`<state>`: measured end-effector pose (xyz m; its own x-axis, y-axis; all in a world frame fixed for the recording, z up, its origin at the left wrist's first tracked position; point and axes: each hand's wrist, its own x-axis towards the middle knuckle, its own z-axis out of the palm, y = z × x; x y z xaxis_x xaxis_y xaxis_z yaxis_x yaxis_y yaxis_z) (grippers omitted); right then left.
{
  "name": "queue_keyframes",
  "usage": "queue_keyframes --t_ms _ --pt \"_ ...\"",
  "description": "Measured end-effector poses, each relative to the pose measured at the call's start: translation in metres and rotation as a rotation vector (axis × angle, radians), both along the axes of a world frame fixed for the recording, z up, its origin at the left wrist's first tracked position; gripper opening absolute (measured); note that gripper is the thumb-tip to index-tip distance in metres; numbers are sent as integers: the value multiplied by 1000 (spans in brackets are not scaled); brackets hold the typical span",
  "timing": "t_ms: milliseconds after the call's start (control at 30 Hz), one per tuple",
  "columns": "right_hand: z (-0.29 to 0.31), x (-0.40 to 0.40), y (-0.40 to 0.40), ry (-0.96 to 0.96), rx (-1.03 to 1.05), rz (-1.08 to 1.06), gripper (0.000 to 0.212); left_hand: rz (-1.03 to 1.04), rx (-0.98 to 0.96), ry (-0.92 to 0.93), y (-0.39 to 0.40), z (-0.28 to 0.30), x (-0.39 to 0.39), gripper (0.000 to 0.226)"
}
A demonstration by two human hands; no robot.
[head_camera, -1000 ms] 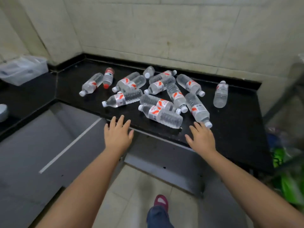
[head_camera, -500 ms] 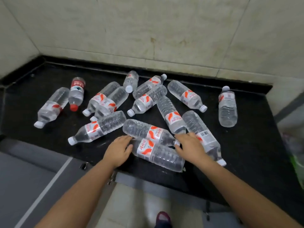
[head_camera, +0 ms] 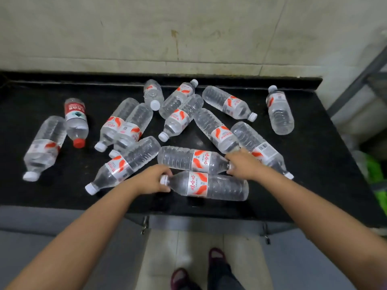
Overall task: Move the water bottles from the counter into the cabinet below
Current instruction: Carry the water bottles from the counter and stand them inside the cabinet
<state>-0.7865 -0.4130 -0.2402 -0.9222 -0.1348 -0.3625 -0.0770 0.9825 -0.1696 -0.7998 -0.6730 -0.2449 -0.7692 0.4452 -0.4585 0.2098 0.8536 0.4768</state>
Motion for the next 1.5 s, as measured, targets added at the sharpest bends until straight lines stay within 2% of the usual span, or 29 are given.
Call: queue_keyframes --t_ms 133,300,433,467,533,633,767,867,1000,1067,1233,1400,1467,1500 --pt "23 30 -17 133 -219 -106 47 149 381 -54 -22 18 19 26" --pt "52 70 -38 327 -412 -115 40 40 428 261 -14 48 60 28" --pt "63 113 -37 447 -417 -70 35 17 514 375 3 72 106 16" --pt "67 128 -34 452 -416 -45 39 18 510 394 9 78 118 19" --pt "74 157 -24 462 -420 16 48 -31 450 460 23 86 140 41" --pt "81 203 -5 458 -379 57 37 -173 239 523 47 83 181 60" --pt "71 254 18 414 -413 82 32 -138 10 399 66 46 233 40" --pt "40 273 28 186 -256 69 23 -163 -159 240 71 13 257 27" --pt "-24 299 46 -146 -152 84 23 -172 -200 88 89 -37 273 16" --pt "-57 310 56 -242 -145 35 27 -202 -215 47 102 -63 273 21" --pt "-126 304 76 -303 -176 -137 28 -239 -293 -28 127 -130 245 28" --pt "-241 269 90 -150 -245 -250 23 -224 -393 -22 153 -221 205 31" --pt "-297 247 95 -175 -254 -254 33 -215 -401 10 163 -266 187 33" --pt "-328 235 99 -125 -260 -249 40 -218 -406 27 167 -288 177 34"
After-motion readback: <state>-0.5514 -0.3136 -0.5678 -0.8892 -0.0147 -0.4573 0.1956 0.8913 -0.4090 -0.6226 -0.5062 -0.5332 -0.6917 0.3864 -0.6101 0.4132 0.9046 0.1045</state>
